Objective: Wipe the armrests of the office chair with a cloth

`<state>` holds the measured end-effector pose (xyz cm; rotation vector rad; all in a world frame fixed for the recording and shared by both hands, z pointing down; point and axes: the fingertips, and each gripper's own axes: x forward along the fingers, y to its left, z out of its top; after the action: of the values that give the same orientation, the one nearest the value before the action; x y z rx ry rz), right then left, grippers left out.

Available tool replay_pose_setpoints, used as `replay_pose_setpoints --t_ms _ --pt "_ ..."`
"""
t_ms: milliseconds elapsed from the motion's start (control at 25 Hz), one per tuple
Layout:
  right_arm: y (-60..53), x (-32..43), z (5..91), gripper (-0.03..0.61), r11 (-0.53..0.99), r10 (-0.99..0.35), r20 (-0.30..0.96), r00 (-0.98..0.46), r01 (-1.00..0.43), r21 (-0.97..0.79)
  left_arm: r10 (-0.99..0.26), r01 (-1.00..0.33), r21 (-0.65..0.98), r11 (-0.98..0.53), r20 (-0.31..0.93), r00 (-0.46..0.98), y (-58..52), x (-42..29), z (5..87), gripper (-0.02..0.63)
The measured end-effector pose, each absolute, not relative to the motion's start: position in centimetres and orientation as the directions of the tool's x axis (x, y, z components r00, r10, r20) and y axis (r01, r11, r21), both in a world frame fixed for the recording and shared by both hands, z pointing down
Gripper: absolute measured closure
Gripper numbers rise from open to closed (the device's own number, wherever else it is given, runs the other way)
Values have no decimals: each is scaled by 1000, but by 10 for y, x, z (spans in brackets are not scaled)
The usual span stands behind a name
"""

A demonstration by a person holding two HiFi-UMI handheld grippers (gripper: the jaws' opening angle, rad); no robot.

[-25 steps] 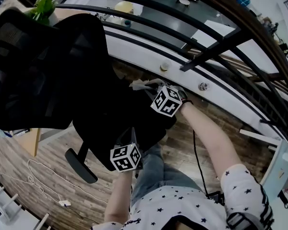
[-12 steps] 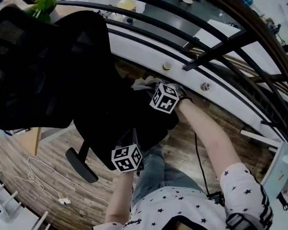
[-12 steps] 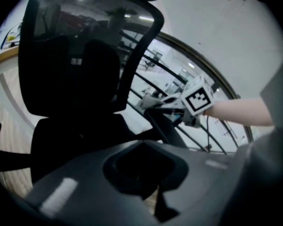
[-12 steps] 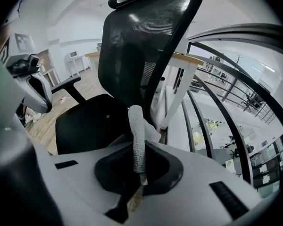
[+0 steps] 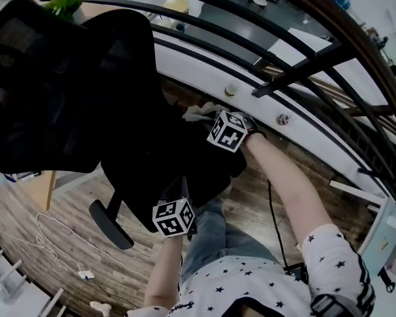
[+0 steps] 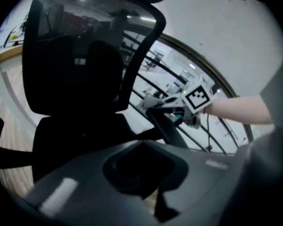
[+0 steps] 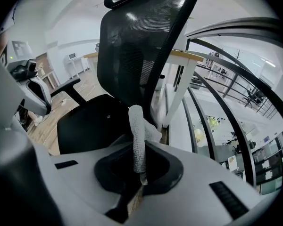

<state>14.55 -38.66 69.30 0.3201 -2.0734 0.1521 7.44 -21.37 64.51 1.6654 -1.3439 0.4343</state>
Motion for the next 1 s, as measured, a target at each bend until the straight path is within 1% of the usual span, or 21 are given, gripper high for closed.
replay_pose_setpoints --t_ms 160,400,1000 --pt "-383 145 692 554 953 -177 864 -471 -301 31 -580 -901 434 14 738 346 -212 74 642 606" --pt "-375 149 693 554 959 -170 873 -457 -282 39 -582 -900 435 5 733 351 -208 78 639 606" --pt "-351 165 698 554 948 -176 868 -464 -316 23 -584 -898 440 -17 725 366 -203 87 639 606"
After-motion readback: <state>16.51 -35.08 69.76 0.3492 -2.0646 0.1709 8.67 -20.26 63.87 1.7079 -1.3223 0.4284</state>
